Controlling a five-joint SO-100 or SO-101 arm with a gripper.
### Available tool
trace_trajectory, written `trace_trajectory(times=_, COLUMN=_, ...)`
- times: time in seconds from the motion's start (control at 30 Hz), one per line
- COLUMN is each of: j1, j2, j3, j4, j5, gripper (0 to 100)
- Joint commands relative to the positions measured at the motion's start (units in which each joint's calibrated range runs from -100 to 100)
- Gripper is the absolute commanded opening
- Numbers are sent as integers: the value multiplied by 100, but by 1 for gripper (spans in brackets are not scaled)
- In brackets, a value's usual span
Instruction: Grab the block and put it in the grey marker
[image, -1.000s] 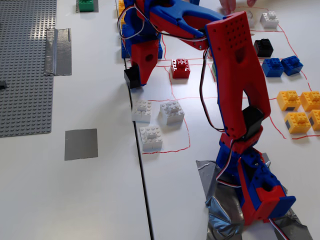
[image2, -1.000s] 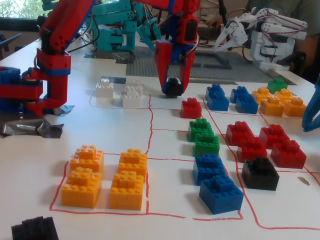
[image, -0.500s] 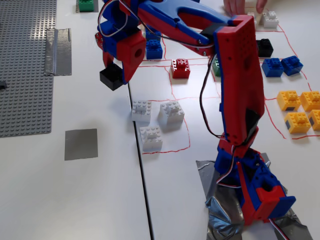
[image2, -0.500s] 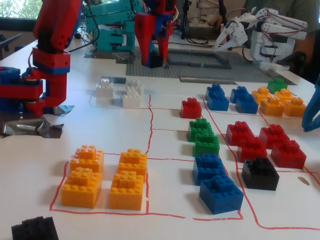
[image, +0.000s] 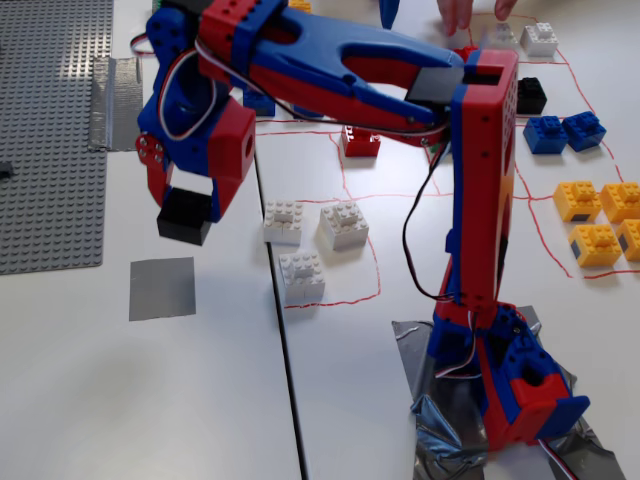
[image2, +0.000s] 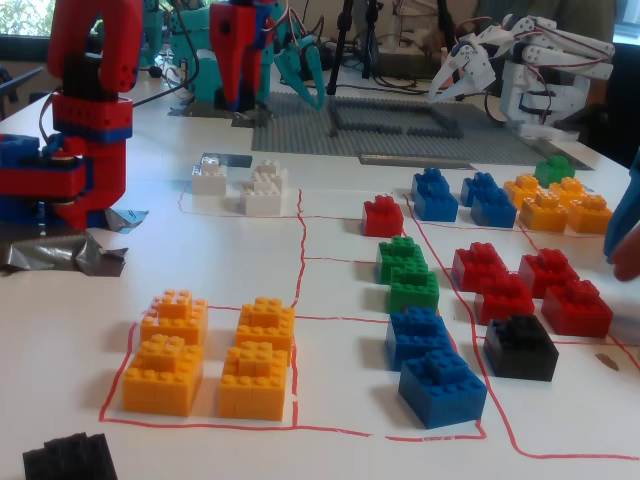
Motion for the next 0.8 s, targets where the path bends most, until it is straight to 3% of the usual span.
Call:
trace_trajectory(times=0.0, j1=-185, j2=-673, j3=-18, j4=-190, j5=98, gripper=0)
trace_trajectory(times=0.77, j1=-362, j2=-541, j3=1798, j4=-1716, j5=454, gripper=1)
